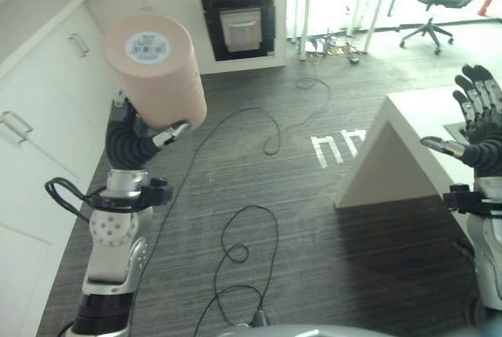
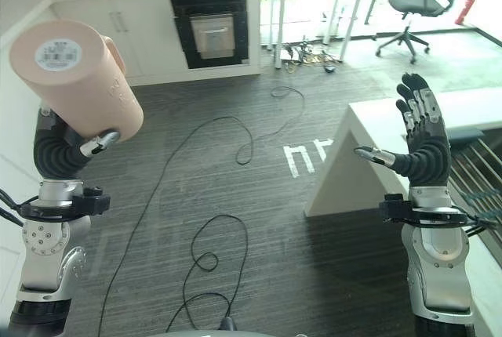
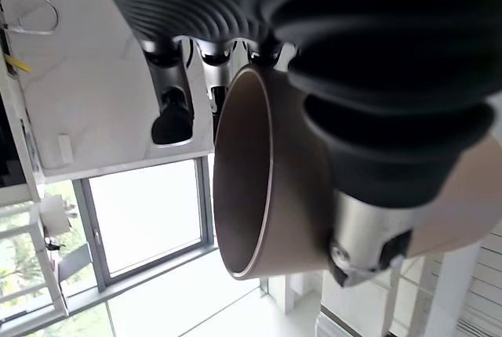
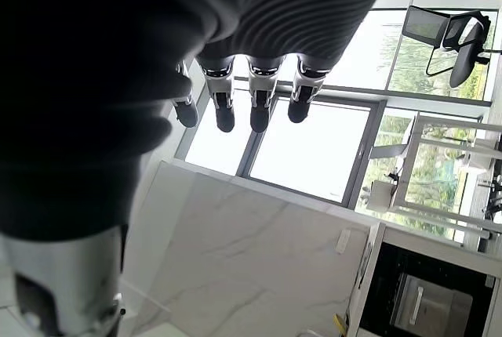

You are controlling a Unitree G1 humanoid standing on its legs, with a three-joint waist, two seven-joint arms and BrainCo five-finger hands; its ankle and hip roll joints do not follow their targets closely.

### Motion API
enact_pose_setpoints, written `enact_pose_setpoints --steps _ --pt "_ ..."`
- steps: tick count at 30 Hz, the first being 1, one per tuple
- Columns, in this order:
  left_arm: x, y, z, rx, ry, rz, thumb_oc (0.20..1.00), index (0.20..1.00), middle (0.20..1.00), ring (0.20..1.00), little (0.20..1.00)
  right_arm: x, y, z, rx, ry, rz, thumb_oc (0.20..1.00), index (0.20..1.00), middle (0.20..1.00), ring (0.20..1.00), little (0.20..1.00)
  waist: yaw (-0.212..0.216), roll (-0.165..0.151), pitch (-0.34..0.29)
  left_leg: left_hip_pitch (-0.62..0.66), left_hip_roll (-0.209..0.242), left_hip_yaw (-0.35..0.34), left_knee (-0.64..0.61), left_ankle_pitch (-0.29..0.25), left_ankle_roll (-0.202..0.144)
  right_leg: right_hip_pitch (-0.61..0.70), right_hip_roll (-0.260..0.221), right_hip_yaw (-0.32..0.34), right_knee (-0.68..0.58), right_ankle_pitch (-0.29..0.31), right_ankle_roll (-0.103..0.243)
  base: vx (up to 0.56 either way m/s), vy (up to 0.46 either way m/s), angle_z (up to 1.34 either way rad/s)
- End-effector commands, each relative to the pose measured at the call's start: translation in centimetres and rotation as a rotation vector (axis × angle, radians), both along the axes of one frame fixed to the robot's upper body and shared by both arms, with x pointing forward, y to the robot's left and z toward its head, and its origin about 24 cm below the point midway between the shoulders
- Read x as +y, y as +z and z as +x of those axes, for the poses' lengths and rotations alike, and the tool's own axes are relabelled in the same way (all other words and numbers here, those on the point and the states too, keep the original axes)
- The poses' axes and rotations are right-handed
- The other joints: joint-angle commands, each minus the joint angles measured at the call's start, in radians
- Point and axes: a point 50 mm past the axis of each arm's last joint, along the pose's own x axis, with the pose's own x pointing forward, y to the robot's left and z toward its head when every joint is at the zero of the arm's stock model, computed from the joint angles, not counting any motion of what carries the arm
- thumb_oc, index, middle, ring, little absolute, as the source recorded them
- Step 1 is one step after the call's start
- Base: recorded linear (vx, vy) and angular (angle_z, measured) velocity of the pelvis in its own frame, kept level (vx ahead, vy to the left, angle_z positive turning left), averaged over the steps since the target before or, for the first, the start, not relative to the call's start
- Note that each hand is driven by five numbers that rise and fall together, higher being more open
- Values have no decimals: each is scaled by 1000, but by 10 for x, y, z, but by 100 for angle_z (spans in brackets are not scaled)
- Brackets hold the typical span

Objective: Place the dishes in the dishwasher.

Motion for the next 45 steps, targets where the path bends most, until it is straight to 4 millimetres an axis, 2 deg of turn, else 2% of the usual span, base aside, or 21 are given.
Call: enact_pose_setpoints --steps 1,2,6,10,14,27,36,37,38,39,40,41,44,45 --pt "4 29 -5 -147 -44 -2 200 200 200 200 200 -4 15 -3 -86 -29 -43 1000 1000 1000 1000 1000 -68 -10 14 51 103 -42 -2 -36 -161 5 206 133 -315 23 12 102 59 119" --pt "3 27 -4 -142 -56 -13 200 200 200 200 200 -10 15 -6 -78 -34 -44 1000 1000 1000 1000 1000 -89 -22 9 46 94 -90 -2 -32 -158 38 274 235 -392 -24 1 122 20 155" --pt "0 27 -3 -152 -21 -25 200 200 200 200 200 -13 18 -6 -80 9 -50 1000 1000 1000 1000 1000 -97 -35 -3 45 80 -122 -2 -35 -154 78 296 316 -505 -7 -2 73 -4 130" --pt "-1 29 -6 -166 -8 -33 200 200 200 200 200 -9 22 -2 -96 19 -42 1000 1000 1000 1000 1000 -70 -38 -15 52 78 -130 -2 -41 -157 119 299 303 -579 0 -4 20 -86 11" --pt "3 31 -8 -177 8 -36 200 200 200 200 200 -2 22 2 -97 39 -55 1000 1000 1000 1000 1000 -64 -33 -19 63 80 -133 -2 -50 -157 138 303 309 -616 15 -5 63 -105 1" --pt "8 26 -12 -132 5 33 200 200 200 200 200 -3 10 -4 -50 30 -21 1000 1000 1000 1000 1000 -102 -15 -20 91 90 -86 -2 -64 -156 148 323 340 -631 12 -11 61 -90 -7" --pt "8 23 -15 -111 -32 64 200 200 200 200 200 -6 6 -8 -25 14 0 1000 1000 1000 1000 1000 -127 -12 -21 111 101 -41 -2 -67 -160 148 355 363 -631 3 -28 36 -126 -3" --pt "8 22 -15 -110 -31 68 200 200 200 200 200 -6 5 -8 -12 26 -1 1000 1000 1000 1000 1000 -133 -9 -20 122 102 -25 -2 -59 -168 148 366 370 -631 -3 -35 27 -181 -11" --pt "4 23 -17 -127 -54 61 200 200 200 200 200 -10 9 -11 -13 17 -30 1000 1000 1000 1000 1000 -111 -33 14 3 133 -50 202 47 -243 170 360 381 -631 5 -55 5 -141 -24" --pt "3 24 -16 -129 -60 58 200 200 200 200 200 -11 11 -11 -16 10 -36 1000 1000 1000 1000 1000 -104 -36 21 -27 136 -71 227 71 -254 173 359 386 -631 6 -56 -32 -78 -18" --pt "2 24 -15 -134 -48 61 200 200 200 200 200 -10 16 -8 -31 17 -48 1000 1000 1000 1000 1000 -97 -41 30 -42 139 -93 152 33 -241 171 350 393 -631 6 -49 -44 64 -26" --pt "0 23 -14 -133 -43 61 200 200 200 200 200 -9 19 -4 -54 32 -33 1000 1000 1000 1000 1000 -87 -44 43 -43 131 -94 138 17 -228 174 340 400 -631 6 -46 -32 107 -44" --pt "2 20 -11 -121 -19 45 200 200 200 200 200 -2 15 -5 -65 66 -12 1000 1000 1000 1000 1000 -95 -19 28 36 122 -89 -2 11 -198 177 334 385 -631 -10 -33 40 175 -58" --pt "4 20 -11 -118 -14 45 200 200 200 200 200 -2 13 -8 -60 70 -16 1000 1000 1000 1000 1000 -103 -14 20 45 122 -86 -2 -3 -197 173 332 380 -631 -9 -30 75 168 -24"
